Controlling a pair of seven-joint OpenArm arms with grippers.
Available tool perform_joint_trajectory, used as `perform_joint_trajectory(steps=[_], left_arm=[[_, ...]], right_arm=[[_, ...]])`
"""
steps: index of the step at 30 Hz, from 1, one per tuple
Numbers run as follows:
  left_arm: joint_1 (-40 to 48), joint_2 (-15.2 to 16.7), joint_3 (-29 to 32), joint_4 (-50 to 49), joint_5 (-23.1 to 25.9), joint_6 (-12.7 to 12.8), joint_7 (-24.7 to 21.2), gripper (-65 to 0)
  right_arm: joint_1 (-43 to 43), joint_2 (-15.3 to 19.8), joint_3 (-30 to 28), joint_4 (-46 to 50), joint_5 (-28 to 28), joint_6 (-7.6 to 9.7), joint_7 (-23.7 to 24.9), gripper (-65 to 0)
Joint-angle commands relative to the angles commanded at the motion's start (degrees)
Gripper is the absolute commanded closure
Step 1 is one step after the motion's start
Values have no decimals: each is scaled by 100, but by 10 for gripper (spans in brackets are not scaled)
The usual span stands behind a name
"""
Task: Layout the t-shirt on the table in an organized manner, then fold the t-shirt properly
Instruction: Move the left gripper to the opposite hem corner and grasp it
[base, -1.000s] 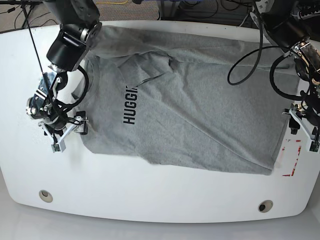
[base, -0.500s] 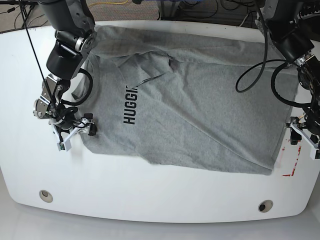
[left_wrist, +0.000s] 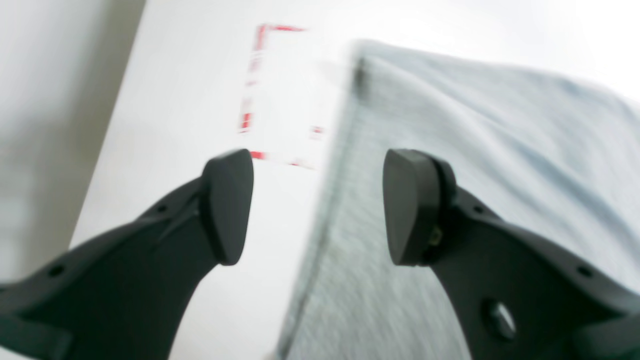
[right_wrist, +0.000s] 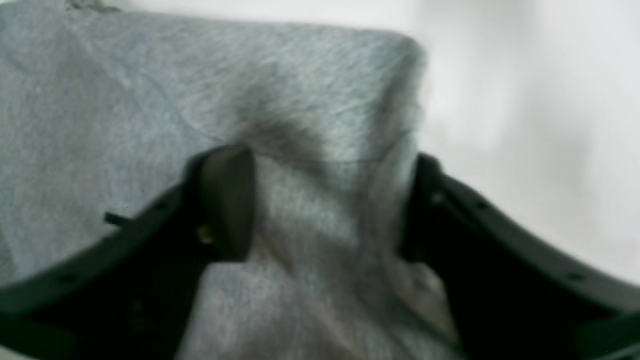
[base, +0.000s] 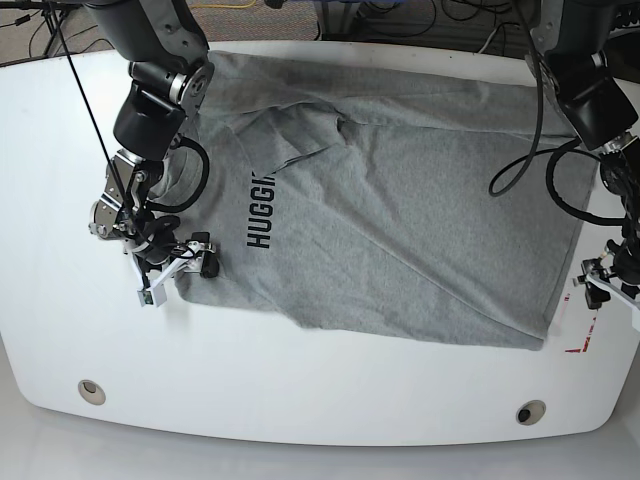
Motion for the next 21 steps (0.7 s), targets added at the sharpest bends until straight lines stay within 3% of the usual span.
perform_joint_trajectory(steps=[4, 12, 21], left_arm=[[-396, -185, 404, -1099, 0, 185, -571, -388], [-1029, -343, 1134, -3112, -9, 334, -1820, -389], [-1495, -343, 1196, -4853, -9, 334, -2734, -389]], right_arm=[[-9, -62, 0, 0, 0, 0, 44, -35], [-18, -88, 0, 0, 0, 0, 44, -40], [-26, -88, 0, 0, 0, 0, 44, -38]])
